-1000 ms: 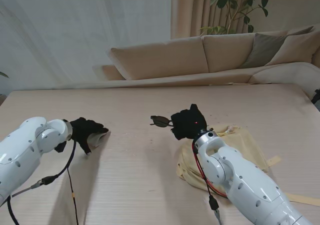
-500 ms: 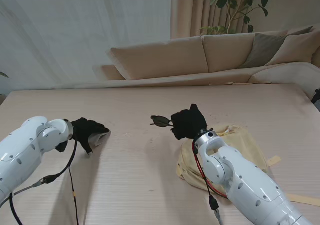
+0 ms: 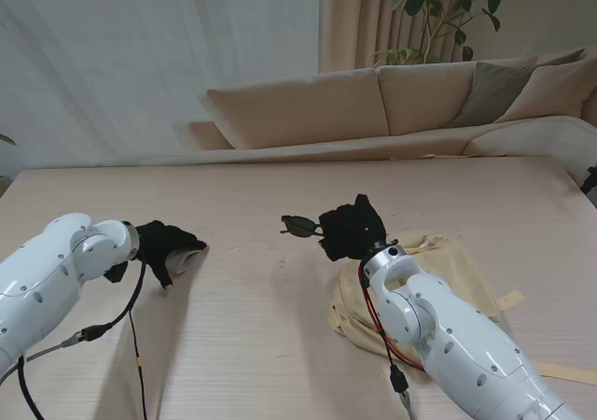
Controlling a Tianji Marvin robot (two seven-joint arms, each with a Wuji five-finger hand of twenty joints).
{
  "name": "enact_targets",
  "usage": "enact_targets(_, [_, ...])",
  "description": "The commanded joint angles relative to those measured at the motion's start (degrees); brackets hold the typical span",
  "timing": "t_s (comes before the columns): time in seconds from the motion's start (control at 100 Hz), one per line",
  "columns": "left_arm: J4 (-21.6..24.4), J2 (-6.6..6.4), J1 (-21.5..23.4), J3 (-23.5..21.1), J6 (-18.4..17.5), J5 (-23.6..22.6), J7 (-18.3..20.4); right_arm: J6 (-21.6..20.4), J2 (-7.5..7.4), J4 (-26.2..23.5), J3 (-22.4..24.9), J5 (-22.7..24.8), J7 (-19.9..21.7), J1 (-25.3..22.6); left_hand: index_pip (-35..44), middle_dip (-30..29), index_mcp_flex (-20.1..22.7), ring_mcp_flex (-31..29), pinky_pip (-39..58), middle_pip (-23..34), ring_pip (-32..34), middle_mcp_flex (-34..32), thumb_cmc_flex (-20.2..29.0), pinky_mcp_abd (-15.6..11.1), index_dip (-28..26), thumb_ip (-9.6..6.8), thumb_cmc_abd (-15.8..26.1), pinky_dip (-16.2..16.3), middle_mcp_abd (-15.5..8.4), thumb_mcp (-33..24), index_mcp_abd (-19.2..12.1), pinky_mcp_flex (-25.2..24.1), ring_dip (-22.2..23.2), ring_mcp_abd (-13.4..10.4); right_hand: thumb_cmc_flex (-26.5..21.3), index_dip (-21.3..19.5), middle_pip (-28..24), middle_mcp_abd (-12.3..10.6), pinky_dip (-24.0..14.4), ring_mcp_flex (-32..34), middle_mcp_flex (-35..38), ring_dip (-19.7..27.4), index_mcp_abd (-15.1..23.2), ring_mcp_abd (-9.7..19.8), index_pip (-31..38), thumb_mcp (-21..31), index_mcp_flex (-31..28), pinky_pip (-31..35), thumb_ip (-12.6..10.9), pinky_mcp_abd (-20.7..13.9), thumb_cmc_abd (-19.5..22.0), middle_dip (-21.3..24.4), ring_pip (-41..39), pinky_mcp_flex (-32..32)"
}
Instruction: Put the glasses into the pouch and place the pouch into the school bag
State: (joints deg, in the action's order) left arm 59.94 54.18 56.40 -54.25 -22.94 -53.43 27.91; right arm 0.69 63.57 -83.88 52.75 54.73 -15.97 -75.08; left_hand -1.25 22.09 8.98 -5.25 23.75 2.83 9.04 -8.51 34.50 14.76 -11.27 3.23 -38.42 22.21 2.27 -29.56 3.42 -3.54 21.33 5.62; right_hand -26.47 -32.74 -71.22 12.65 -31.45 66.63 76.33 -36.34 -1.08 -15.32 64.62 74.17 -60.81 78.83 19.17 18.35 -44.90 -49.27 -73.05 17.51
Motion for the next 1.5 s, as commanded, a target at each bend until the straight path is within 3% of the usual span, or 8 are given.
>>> enact_targets(0.0, [-0.2, 0.07, 0.2, -0.1, -0.1, -0.3, 0.4, -0.2, 0.17, -0.1, -0.1, 0.0, 0.7, -0.2, 1.4, 0.2, -1.4, 1.4, -1.9, -0.4, -0.2, 2.0, 1.0, 1.2, -2.3, 1.07, -1.9, 0.4, -0.8, -1.4, -1.1, -0.9, 0.4, 0.0, -0.9, -0.7, -2.6, 2.2, -0.1, 2.6, 1.2, -1.1, 0.6, 3.6, 0.2, -0.4, -0.8, 1.8, -0.7, -0.1, 1.2, -1.3, -2.6, -1.0])
enact_targets(0.24, [-1.0, 0.18, -0.2, 0.3, -0.5, 0.3, -0.3, 0.0, 0.20, -0.1, -0.3, 0.0, 0.7, -0.2, 6.0, 2.7, -1.6, 1.0, -1.8, 0.1, 1.0, 1.9, 0.5, 1.4, -12.1, 1.01, -1.2, 0.2, -1.3, -0.9, -3.3, -0.9, 0.6, -0.2, -0.9, -0.7, -2.6, 2.3, -0.1, 2.5, 1.1, -1.1, 0.5, 3.4, 0.1, -0.5, -0.8, 1.8, -0.7, -0.1, 1.3, -1.3, -2.6, -1.1])
enact_targets(0.47, [-2.2, 0.20, -1.6, 2.1, -1.1, 0.7, -1.1, 0.0, 0.23, 0.0, -0.2, -0.1, 0.5, -0.3, 9.1, 3.7, -1.9, 0.4, -1.1, 0.6, 2.5, 1.7, 1.1, 1.3, -16.8, 0.82, -1.4, 0.2, -1.6, -1.7, -4.1, -0.7, 0.9, -0.7, -0.9, -0.8, -2.6, 2.3, -0.1, 2.4, 1.1, -1.1, 0.6, 3.4, 0.0, -0.5, -0.8, 1.8, -0.7, -0.1, 1.2, -1.3, -2.6, -1.2])
enact_targets(0.76, [-2.3, 0.06, -1.6, 2.3, -1.5, -0.3, -1.5, -0.3, 0.27, 0.0, 0.0, -0.2, 0.2, -0.4, 7.6, 4.4, -2.3, 0.1, 1.2, 0.8, 3.6, 1.7, 2.7, -0.2, -18.7, 0.83, -1.4, -0.2, -1.8, -3.5, -4.4, -0.2, 0.8, -1.5, -0.8, -0.8, -2.5, 2.3, -0.1, 2.4, 1.1, -1.1, 0.4, 3.3, 0.0, -0.6, -0.8, 1.8, -0.8, -0.2, 1.3, -1.3, -2.5, -1.2])
enact_targets(0.93, [-2.9, 0.29, -1.2, 2.1, -1.9, -0.7, -4.1, -0.4, 0.31, 0.1, -0.1, -0.3, 0.0, -0.4, 10.4, 5.1, -1.9, -1.2, 3.6, 2.5, 4.9, 0.9, 1.8, -0.1, -22.7, 0.90, -0.7, -0.8, -2.0, -3.6, -4.8, -0.3, 1.1, -1.6, -0.8, -0.8, -2.5, 2.3, -0.2, 2.4, 1.1, -1.1, 0.4, 3.4, -0.1, -0.6, -0.9, 1.9, -0.8, -0.1, 1.4, -1.3, -2.5, -1.2])
enact_targets(1.16, [-3.8, 0.46, -1.4, 2.5, -2.3, -0.2, -5.6, -0.4, 0.37, 0.2, -0.3, -0.4, -0.3, -0.5, 22.1, 4.6, -1.2, -3.1, 6.5, 5.8, 6.1, -0.4, 1.9, 0.1, -28.7, 0.52, 0.4, -1.5, -2.4, -3.9, -5.8, -0.4, 1.6, -1.9, -0.8, -0.8, -2.5, 2.3, -0.2, 2.4, 1.1, -1.1, 0.4, 3.3, -0.1, -0.6, -0.9, 1.9, -0.8, -0.2, 1.4, -1.2, -2.5, -1.3])
enact_targets(1.49, [-4.2, 0.81, -1.1, 2.2, -1.8, 0.9, -6.6, -0.4, 0.48, 0.3, -0.3, -0.6, -0.8, -0.5, 39.9, 4.1, -1.4, -6.5, 13.9, 13.5, 10.1, -2.6, 3.0, -0.1, -26.7, 0.61, 0.7, -2.3, -0.7, -6.8, -2.0, -0.5, 3.5, -0.5, -0.7, -0.7, -2.4, 2.3, -0.3, 2.3, 1.1, -1.0, 0.3, 3.1, -0.2, -0.6, -0.8, 2.0, -0.8, -0.2, 1.4, -1.2, -2.4, -1.3])
